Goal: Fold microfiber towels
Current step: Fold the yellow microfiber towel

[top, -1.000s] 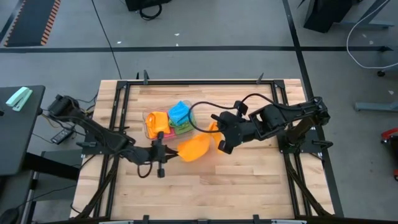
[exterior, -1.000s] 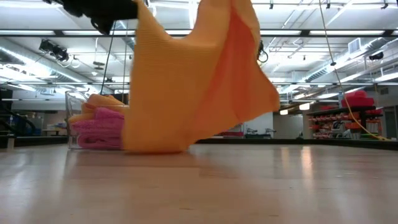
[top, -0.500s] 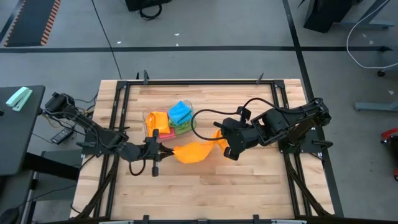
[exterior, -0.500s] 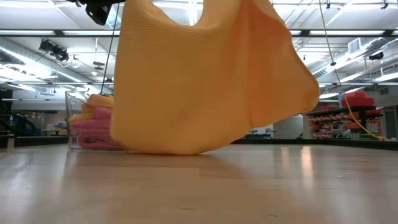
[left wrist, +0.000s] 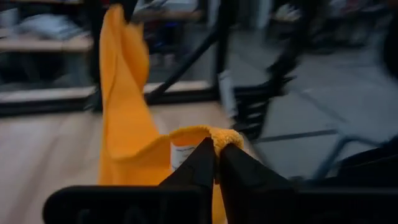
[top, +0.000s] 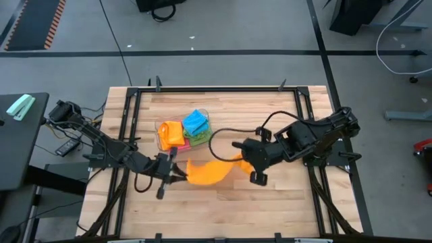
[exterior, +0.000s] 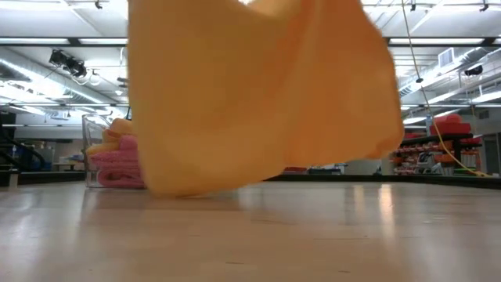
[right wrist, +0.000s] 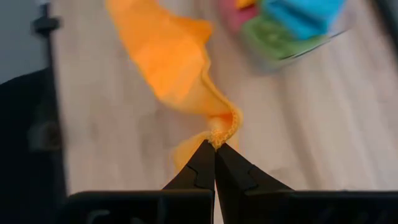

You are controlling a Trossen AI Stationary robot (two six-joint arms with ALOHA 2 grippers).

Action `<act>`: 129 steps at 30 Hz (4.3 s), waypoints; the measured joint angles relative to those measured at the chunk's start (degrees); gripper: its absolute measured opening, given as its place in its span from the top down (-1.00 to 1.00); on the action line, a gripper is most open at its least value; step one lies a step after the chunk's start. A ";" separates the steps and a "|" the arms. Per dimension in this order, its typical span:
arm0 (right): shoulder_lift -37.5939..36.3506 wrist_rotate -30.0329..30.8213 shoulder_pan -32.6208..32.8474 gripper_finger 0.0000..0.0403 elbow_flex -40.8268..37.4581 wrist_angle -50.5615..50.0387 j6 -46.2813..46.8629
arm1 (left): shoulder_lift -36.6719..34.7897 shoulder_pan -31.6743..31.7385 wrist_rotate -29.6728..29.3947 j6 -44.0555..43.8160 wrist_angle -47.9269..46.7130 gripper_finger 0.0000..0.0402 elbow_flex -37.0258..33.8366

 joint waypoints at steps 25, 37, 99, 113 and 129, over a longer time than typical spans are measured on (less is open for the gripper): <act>0.09 -1.23 -3.23 0.96 -19.05 5.08 -5.24 | 6.93 10.49 -3.01 -9.25 -6.91 0.91 -0.04; 0.01 -0.85 -12.71 0.96 -32.84 9.38 1.06 | 18.05 15.04 -3.01 -12.11 -7.87 0.82 0.00; -0.02 9.51 5.23 0.07 -54.88 60.05 -11.93 | 35.33 2.25 -6.85 12.49 -25.99 0.29 11.19; -0.02 11.20 5.27 0.07 -54.93 61.34 -10.61 | 39.54 1.87 -9.39 25.42 -38.78 0.31 17.27; -0.02 11.22 5.27 0.07 -54.93 64.33 -10.70 | 39.78 2.54 -5.01 17.37 -45.57 0.94 20.16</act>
